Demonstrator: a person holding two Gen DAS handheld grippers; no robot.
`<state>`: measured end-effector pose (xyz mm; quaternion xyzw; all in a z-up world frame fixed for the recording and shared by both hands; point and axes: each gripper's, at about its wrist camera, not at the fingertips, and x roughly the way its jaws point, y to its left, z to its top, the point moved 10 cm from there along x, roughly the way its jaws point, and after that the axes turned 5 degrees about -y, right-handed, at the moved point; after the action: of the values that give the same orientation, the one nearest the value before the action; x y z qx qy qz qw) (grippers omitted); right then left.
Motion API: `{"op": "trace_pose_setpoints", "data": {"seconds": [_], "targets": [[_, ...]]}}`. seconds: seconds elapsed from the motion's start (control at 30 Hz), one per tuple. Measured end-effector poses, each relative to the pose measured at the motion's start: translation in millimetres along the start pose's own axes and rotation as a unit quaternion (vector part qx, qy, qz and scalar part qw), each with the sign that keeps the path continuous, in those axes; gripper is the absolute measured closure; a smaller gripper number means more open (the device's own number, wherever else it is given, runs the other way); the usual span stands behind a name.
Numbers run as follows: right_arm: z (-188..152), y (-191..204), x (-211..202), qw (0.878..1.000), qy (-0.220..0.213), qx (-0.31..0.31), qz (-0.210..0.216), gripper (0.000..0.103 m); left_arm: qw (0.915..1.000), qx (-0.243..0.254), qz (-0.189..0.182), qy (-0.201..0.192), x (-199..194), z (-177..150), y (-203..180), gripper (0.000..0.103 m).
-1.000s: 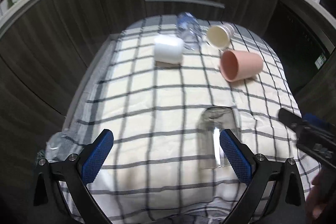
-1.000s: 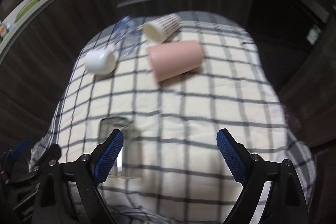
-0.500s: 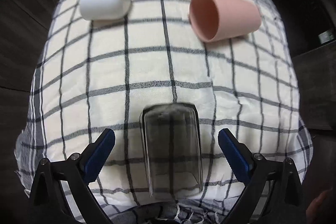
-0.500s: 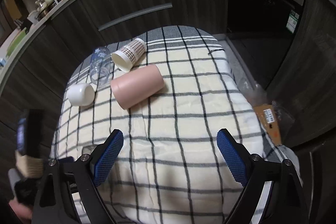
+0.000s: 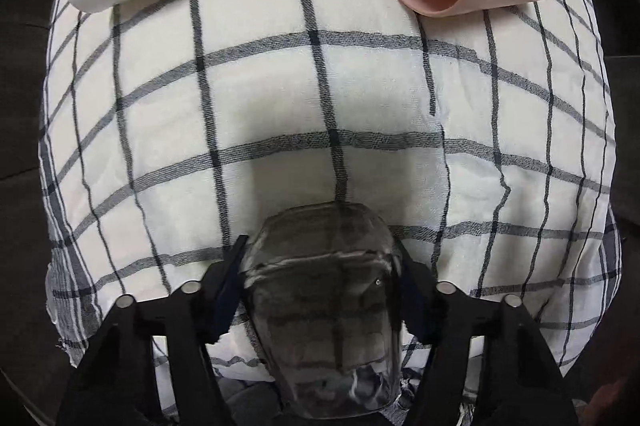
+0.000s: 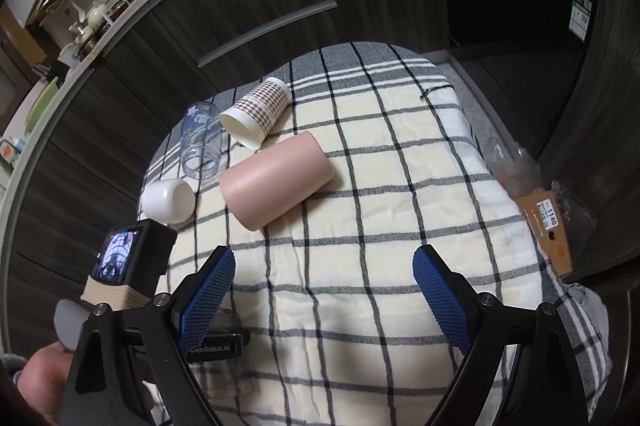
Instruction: Flip cup upside down
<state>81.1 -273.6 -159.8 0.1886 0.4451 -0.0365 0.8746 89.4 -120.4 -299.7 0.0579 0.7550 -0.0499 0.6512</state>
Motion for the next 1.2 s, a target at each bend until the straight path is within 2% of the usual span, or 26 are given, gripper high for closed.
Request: {"op": "trace_pose_setpoints", "data": {"seconds": [0.2, 0.3, 0.37, 0.43, 0.5, 0.53, 0.57, 0.6, 0.63, 0.73, 0.77, 0.8, 0.83, 0.93, 1.1, 1.13, 1.2], "targets": [[-5.6, -8.6, 5.0, 1.0, 0.009, 0.015, 0.004, 0.012, 0.9998, 0.006, 0.006, -0.015, -1.7, 0.5, -13.0, 0.044], [-6.7, -8.8, 3.5, 1.0, 0.008, 0.017, 0.005, 0.012, 0.999, 0.007, -0.001, -0.045, -21.8, -8.1, -13.7, 0.044], [-7.1, -7.1, 1.2, 1.0, 0.006, 0.019, 0.009, 0.012, 0.9954, 0.011, -0.01, -0.095, -44.0, -6.3, -14.9, 0.044], [-6.9, -3.8, -1.3, 1.0, 0.003, 0.021, 0.015, 0.012, 0.9868, 0.024, -0.009, -0.16, -66.9, -1.4, -16.5, 0.044], [-6.6, 1.6, -4.3, 1.0, -0.003, 0.015, 0.017, 0.012, 0.9667, 0.036, -0.007, -0.253, -95.8, 5.2, -16.6, 0.044], [-6.4, 4.6, -5.5, 1.0, -0.006, 0.011, 0.019, 0.012, 0.9572, 0.038, -0.008, -0.287, -105.0, 6.5, -15.5, 0.044], [-6.2, 8.0, -7.1, 1.0, -0.012, 0.006, 0.02, 0.012, 0.9366, 0.036, -0.016, -0.348, -122.3, 9.2, -13.0, 0.044], [-6.0, 10.4, -8.6, 1.0, -0.017, 0.001, 0.019, 0.012, 0.923, 0.035, -0.02, -0.383, -133.0, 12.8, -6.8, 0.044], [-5.5, 13.1, -10.2, 1.0, -0.026, -0.006, 0.016, 0.012, 0.9026, 0.031, -0.016, -0.429, -144.3, 12.4, -2.8, 0.044], [-4.4, 18.6, -13.4, 0.998, -0.05, -0.023, 0.006, 0.012, 0.8601, 0.014, -0.019, -0.51, -163.7, 21.3, 13.8, 0.044], [-4.8, 19.7, -13.3, 0.998, -0.057, -0.031, -0.002, 0.012, 0.842, 0.01, -0.01, -0.539, -164.1, 20.5, 16.6, 0.044], [-5.3, 20.3, -12.5, 0.997, -0.062, -0.037, -0.007, 0.012, 0.8309, 0.01, -0.003, -0.556, -163.0, 21.9, 23.0, 0.044], [-6.3, 20.3, -11.1, 0.997, -0.066, -0.042, -0.011, 0.012, 0.8247, 0.012, 0.003, -0.565, -157.3, 25.3, 27.5, 0.044], [-12.7, 17.5, -4.3, 0.996, -0.062, -0.052, -0.026, 0.012, 0.8238, -0.004, -0.009, -0.567, -140.5, 29.7, 31.7, 0.044], [-24.7, 14.6, 0.2, 0.996, -0.045, -0.065, -0.039, 0.012, 0.8408, -0.011, -0.019, -0.541, -109.5, 28.4, 28.5, 0.044], [-26.2, 14.5, -0.3, 0.996, -0.043, -0.067, -0.04, 0.012, 0.8385, -0.007, -0.019, -0.545, -109.4, 24.0, 27.2, 0.044], [-29.5, 14.3, -0.8, 0.996, -0.038, -0.068, -0.041, 0.012, 0.8419, 0.001, -0.018, -0.539, -107.4, 14.6, 25.3, 0.044]]}}
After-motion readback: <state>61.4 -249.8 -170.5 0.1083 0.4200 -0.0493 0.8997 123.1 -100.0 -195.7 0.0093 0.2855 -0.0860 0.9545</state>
